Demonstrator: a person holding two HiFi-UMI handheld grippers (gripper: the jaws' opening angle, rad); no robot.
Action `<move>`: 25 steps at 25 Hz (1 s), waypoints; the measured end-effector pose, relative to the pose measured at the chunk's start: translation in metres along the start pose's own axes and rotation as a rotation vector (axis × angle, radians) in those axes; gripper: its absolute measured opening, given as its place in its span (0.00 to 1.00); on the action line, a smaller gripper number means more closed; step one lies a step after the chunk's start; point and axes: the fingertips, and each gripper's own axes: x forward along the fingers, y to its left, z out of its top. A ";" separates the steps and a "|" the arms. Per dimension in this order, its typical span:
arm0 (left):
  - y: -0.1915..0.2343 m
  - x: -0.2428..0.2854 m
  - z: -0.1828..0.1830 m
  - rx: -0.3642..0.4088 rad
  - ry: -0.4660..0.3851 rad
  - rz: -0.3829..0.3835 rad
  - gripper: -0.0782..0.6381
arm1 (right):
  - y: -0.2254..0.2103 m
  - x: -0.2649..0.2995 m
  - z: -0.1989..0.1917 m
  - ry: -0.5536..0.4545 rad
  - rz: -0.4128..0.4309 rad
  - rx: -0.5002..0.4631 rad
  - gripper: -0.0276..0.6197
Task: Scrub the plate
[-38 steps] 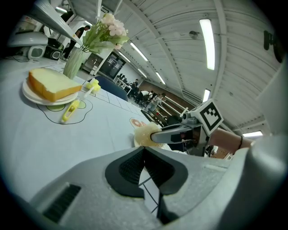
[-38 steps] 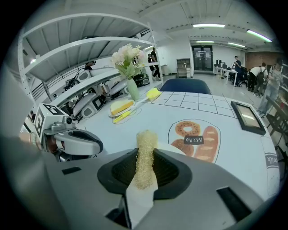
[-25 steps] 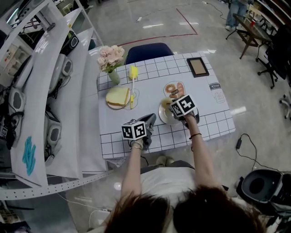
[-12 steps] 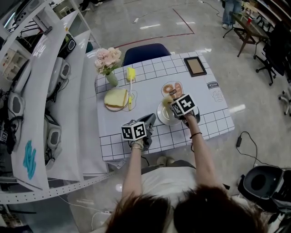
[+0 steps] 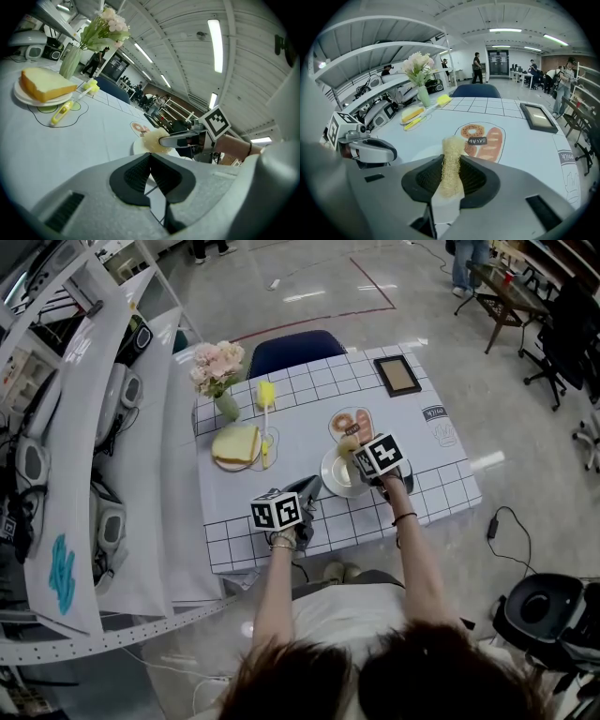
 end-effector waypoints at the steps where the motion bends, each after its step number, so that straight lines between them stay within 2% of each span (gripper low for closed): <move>1: -0.001 0.000 0.000 0.000 -0.001 -0.001 0.12 | -0.001 -0.001 0.000 0.000 -0.004 0.002 0.17; 25: -0.015 0.006 -0.008 0.015 0.018 -0.027 0.12 | -0.016 -0.023 -0.017 -0.008 -0.058 0.039 0.17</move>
